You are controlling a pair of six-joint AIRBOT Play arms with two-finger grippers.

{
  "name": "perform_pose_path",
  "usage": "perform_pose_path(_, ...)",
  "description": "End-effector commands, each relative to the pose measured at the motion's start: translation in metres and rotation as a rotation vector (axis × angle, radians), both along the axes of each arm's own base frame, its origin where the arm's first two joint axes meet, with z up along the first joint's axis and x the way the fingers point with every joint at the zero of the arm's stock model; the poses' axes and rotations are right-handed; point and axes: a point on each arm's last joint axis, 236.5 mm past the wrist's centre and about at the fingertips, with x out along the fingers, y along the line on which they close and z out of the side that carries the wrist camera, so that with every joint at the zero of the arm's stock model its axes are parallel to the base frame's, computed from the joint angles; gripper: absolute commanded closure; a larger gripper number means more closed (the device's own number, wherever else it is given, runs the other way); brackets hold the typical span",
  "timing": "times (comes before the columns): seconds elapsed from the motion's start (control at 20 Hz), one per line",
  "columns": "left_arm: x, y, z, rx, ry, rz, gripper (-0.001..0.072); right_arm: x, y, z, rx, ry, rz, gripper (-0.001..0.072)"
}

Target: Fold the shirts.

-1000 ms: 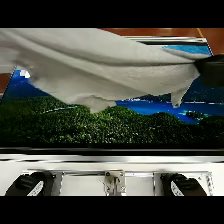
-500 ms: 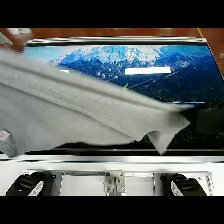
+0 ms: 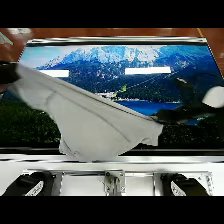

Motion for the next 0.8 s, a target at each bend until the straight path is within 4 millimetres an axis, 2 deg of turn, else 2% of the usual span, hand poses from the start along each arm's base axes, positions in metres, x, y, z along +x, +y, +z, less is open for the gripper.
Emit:
perform_pose_path(0.0, 0.071, -0.033, -0.073, -0.068, 0.053, -0.049, 0.067, 0.072, -0.008, -0.068, -0.048, -0.063, -0.051, 0.0653)
perform_pose_path(0.05, 0.086, -0.038, -0.094, -0.075, 0.082, -0.052, 0.067, 0.088, -0.008, -0.083, -0.047, -0.078, -0.068, 0.0652)
perform_pose_path(0.15, 0.109, -0.044, -0.149, -0.06, 0.18, -0.048, 0.0669, 0.113, -0.008, -0.103, -0.046, -0.12, -0.098, 0.0652)
perform_pose_path(0.25, 0.119, -0.046, -0.201, -0.039, 0.289, -0.043, 0.0669, 0.13, -0.009, -0.11, -0.045, -0.166, -0.122, 0.0652)
perform_pose_path(0.35, 0.123, -0.049, -0.238, -0.046, 0.366, -0.038, 0.0669, 0.147, -0.01, -0.104, -0.041, -0.237, -0.14, 0.0652)
perform_pose_path(0.45, 0.123, -0.054, -0.262, -0.071, 0.42, -0.034, 0.0669, 0.156, -0.011, -0.1, -0.037, -0.277, -0.154, 0.0651)
perform_pose_path(0.55, 0.122, -0.061, -0.272, -0.13, 0.453, -0.028, 0.0666, 0.159, -0.008, -0.098, -0.02, -0.288, -0.17, 0.0651)
perform_pose_path(0.6, 0.121, -0.064, -0.272, -0.153, 0.458, -0.027, 0.0641, 0.16, -0.007, -0.098, -0.014, -0.289, -0.173, 0.0627)
perform_pose_path(0.65, 0.121, -0.066, -0.27, -0.167, 0.457, -0.027, 0.064, 0.16, -0.007, -0.097, -0.012, -0.288, -0.174, 0.0487)
perform_pose_path(0.7, 0.117, -0.066, -0.266, -0.166, 0.47, -0.029, 0.0612, 0.157, -0.005, -0.096, -0.007, -0.282, -0.167, 0.0152)
perform_pose_path(0.75, 0.11, -0.062, -0.262, -0.133, 0.504, -0.044, 0.0612, 0.152, -0.005, -0.093, -0.015, -0.267, -0.139, 0.0031)
